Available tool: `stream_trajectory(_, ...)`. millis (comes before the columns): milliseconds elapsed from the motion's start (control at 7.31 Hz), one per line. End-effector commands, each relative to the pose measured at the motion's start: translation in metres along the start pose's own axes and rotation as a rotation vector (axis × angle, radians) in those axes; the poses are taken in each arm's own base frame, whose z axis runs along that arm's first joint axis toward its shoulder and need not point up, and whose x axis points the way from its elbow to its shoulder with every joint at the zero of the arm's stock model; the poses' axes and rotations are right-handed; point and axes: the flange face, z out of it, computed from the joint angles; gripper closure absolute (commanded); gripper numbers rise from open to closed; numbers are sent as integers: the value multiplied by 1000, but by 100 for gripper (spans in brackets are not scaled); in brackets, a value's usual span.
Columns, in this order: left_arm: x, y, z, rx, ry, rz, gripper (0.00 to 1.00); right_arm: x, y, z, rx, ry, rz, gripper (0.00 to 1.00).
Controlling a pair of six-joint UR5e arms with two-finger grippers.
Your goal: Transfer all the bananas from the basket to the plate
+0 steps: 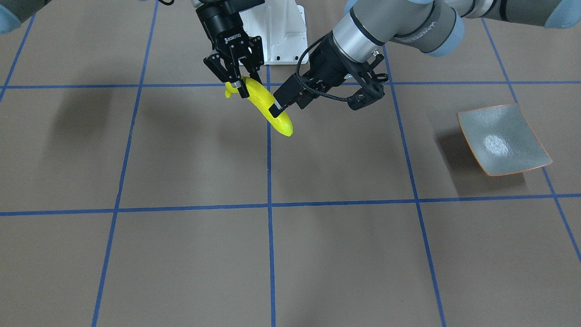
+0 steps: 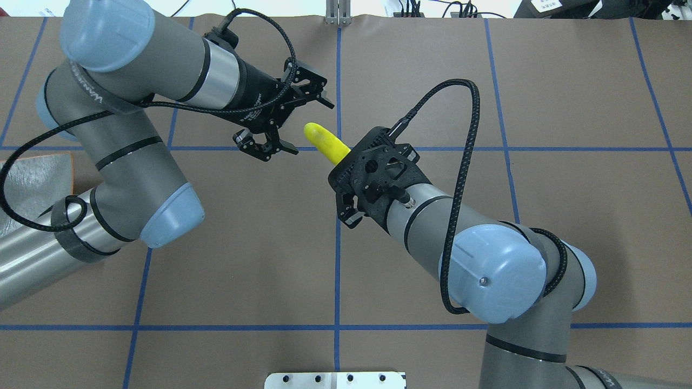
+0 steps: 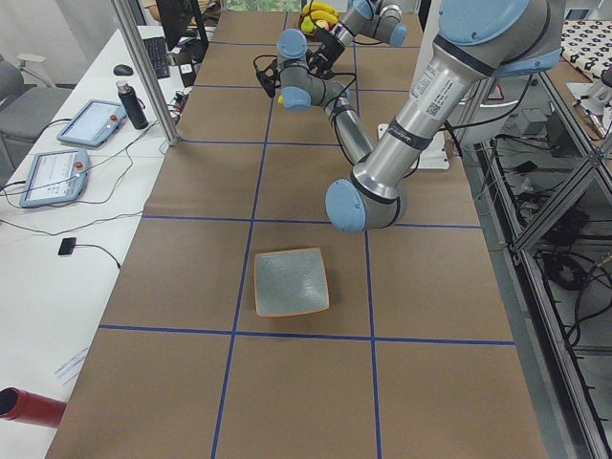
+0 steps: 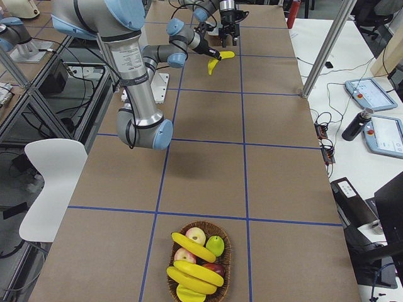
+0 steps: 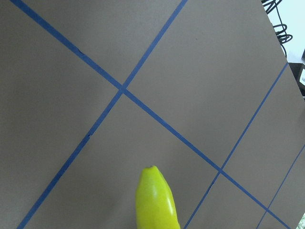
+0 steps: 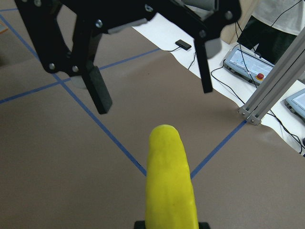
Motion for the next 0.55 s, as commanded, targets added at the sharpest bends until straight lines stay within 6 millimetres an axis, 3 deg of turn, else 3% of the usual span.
stream_trajectory(0, -6, 9, 11, 1, -4, -19, 0, -7, -8, -4, 19, -6, 6, 100)
stream_trajectory(137, -9, 13, 15, -5, -11, -17, 0, -7, -9, -4, 22, -7, 7, 100)
stream_trajectory(274, -9, 13, 14, -4, -9, -16, 9, -7, -9, -5, 24, -8, 9, 100)
stream_trajectory(411, -10, 13, 12, -5, -8, -8, 73, -7, -9, -4, 24, -8, 9, 100)
